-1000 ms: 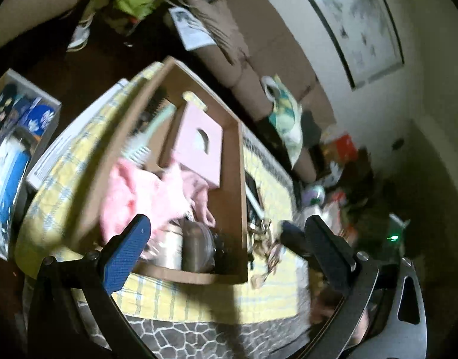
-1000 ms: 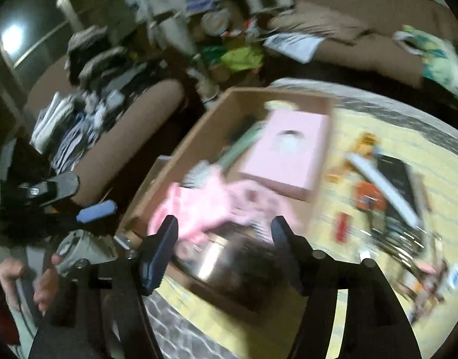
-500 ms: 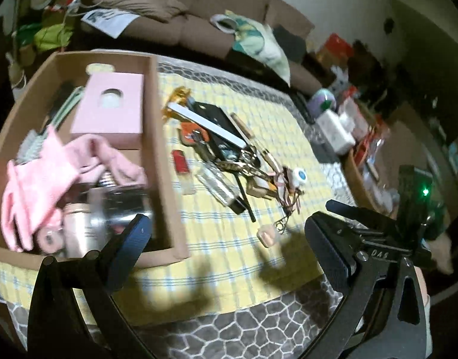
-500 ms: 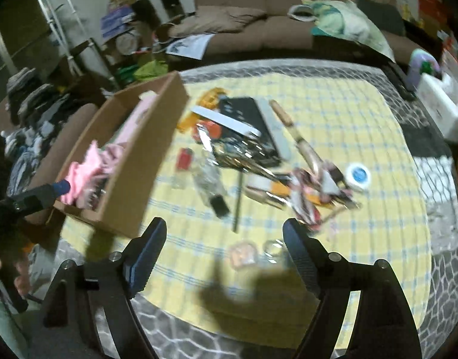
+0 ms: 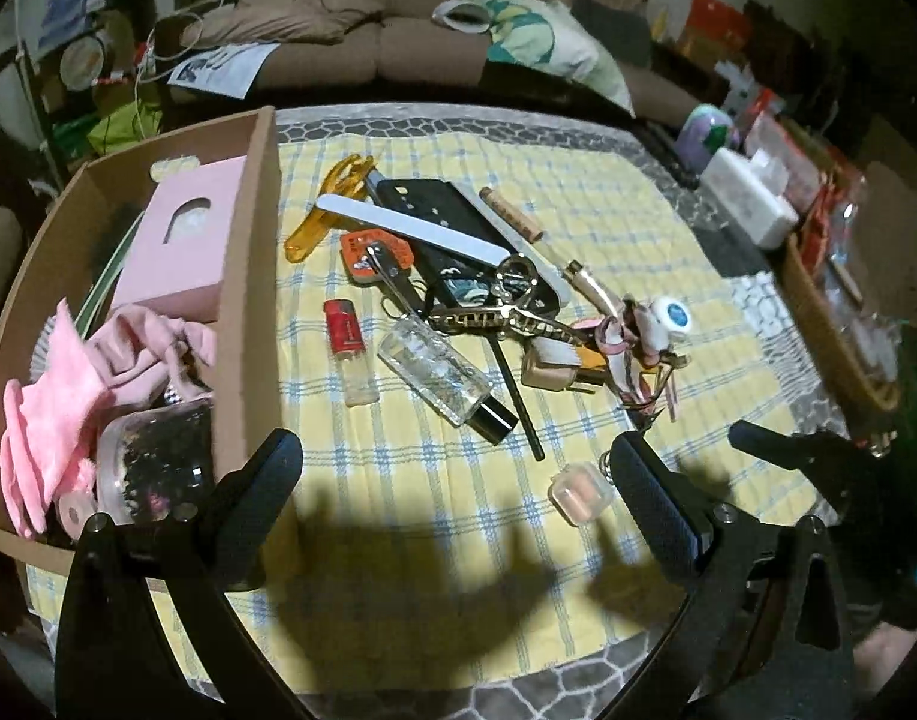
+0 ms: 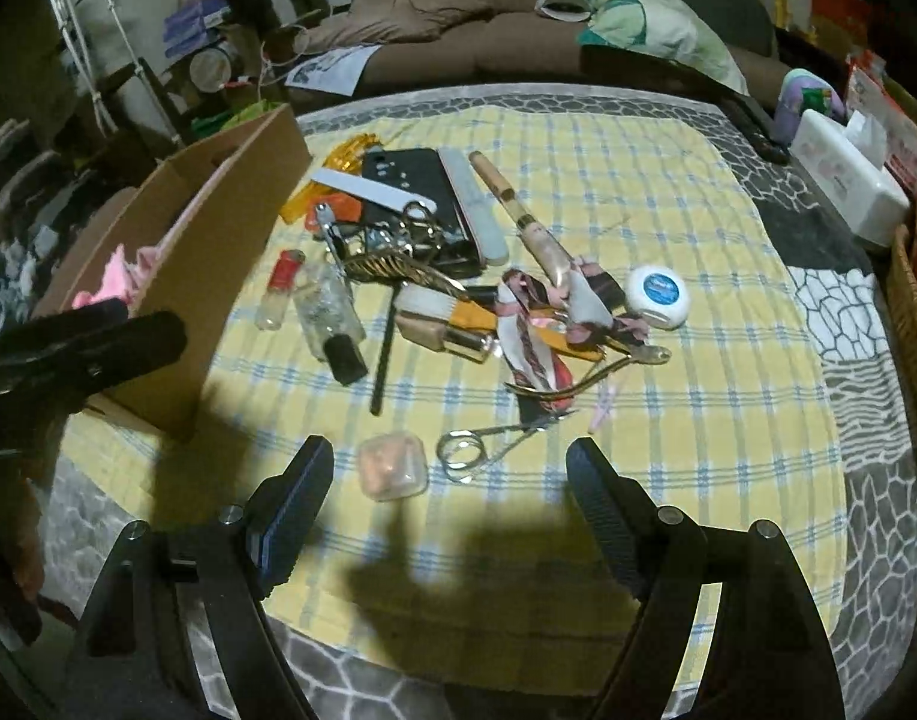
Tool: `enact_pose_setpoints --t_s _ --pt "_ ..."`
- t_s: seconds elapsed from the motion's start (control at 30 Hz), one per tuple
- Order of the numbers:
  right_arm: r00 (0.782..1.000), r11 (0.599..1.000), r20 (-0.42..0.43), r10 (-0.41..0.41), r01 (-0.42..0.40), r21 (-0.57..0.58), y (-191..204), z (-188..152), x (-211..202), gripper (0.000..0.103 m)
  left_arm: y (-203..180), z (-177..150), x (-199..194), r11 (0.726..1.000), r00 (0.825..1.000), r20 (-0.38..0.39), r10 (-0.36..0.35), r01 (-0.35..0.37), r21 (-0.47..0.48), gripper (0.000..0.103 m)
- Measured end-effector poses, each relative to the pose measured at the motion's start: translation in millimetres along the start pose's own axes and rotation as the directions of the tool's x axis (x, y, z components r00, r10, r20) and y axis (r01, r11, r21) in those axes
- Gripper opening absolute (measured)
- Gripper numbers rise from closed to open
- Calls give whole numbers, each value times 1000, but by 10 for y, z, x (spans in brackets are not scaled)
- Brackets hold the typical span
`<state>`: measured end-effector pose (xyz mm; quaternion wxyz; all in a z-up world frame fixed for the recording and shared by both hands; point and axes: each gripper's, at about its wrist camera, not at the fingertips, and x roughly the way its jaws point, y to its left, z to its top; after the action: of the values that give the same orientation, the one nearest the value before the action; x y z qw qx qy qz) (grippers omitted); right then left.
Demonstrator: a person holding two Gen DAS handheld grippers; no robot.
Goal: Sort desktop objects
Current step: 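Move both tools back over the table toward the remaining items, then grasp the clear earplug box with the left tool while the right tool grasps the floss container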
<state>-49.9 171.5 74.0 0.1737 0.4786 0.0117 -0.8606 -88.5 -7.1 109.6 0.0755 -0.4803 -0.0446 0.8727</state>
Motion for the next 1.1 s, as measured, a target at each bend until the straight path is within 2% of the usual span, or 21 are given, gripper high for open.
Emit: enact_pose_setpoints --t_s 0.13,0.3,0.43,0.53,0.6,0.73,0.8,0.83,0.87,0.9,0.93,0.97,1.0,1.1 --pt "999 998 1 -53 53 -21 -49 -50 40 84 -82 25 163 1000 1000 -13 11 -11 2 103" --pt "997 997 -23 -67 66 -27 -219 -78 109 84 -134 40 351 1000 999 -34 15 -15 2 103" --pt "997 997 0 -71 71 25 -479 -49 63 84 -209 2 463 1000 998 -62 -24 25 6 102" --pt "999 992 22 -27 24 125 -753 -34 23 84 -336 -79 514 996 994 -85 -68 72 44 94" --pt "1000 980 28 5 -10 197 -911 -38 14 84 -518 -182 581 988 993 -98 -72 85 131 91" --pt "998 955 43 37 -48 291 -1143 -38 -13 83 -831 -389 752 953 994 -109 3 30 301 84" --pt "998 951 50 36 -50 306 -1187 -36 -39 83 -928 -486 855 935 994 -105 38 2 355 75" --pt "998 947 55 40 -56 315 -1210 -38 -55 82 -959 -528 921 927 993 -100 63 -21 375 66" --pt "997 945 59 44 -61 321 -1219 -42 -65 82 -970 -553 968 923 992 -100 74 -31 383 60" --pt "997 944 62 47 -64 324 -1227 -43 -74 82 -966 -575 992 924 993 -97 70 -28 382 59" --pt "997 944 64 46 -65 325 -1236 -40 -78 82 -949 -584 976 930 996 -81 46 -13 366 53" --pt "997 944 66 45 -65 325 -1239 -38 -88 82 -934 -584 982 936 996 -87 24 8 351 42" --pt "996 944 71 45 -66 324 -1247 -36 -93 82 -923 -589 978 941 996 -92 -3 34 337 41" --pt "996 950 88 30 -56 308 -1272 13 -104 82 -871 -595 945 951 996 -91 -23 50 304 41"
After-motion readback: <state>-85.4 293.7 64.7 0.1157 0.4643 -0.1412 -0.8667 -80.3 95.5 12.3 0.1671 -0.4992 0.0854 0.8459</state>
